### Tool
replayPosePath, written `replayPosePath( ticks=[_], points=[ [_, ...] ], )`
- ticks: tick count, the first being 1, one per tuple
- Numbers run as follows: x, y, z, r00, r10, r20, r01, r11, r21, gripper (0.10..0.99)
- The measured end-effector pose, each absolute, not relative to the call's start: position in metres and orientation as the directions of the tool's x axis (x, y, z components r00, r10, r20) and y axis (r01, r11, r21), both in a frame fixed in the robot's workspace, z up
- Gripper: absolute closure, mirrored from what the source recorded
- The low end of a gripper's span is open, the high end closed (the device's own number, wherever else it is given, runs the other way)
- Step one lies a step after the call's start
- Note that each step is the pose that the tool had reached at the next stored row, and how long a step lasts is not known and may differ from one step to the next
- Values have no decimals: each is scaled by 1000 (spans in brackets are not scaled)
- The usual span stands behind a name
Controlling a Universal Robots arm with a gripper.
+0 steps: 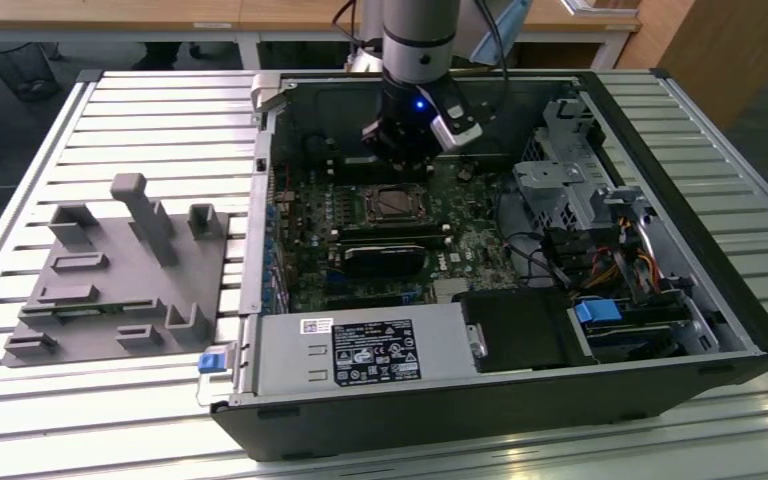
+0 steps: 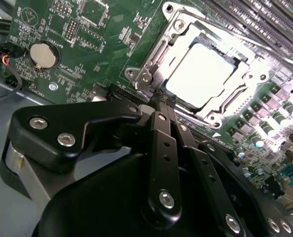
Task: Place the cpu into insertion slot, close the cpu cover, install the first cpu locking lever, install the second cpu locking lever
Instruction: 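Install the second cpu locking lever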
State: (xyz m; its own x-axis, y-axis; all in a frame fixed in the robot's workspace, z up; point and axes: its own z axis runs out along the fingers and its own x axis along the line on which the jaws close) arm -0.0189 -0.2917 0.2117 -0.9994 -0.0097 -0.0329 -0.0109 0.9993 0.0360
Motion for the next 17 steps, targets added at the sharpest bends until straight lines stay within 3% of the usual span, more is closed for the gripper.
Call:
replayPosePath(
  ticks=[17],
  points=[
    [-19,-300,230,-1000,-10,-30,-11,999,39,980]
  ],
)
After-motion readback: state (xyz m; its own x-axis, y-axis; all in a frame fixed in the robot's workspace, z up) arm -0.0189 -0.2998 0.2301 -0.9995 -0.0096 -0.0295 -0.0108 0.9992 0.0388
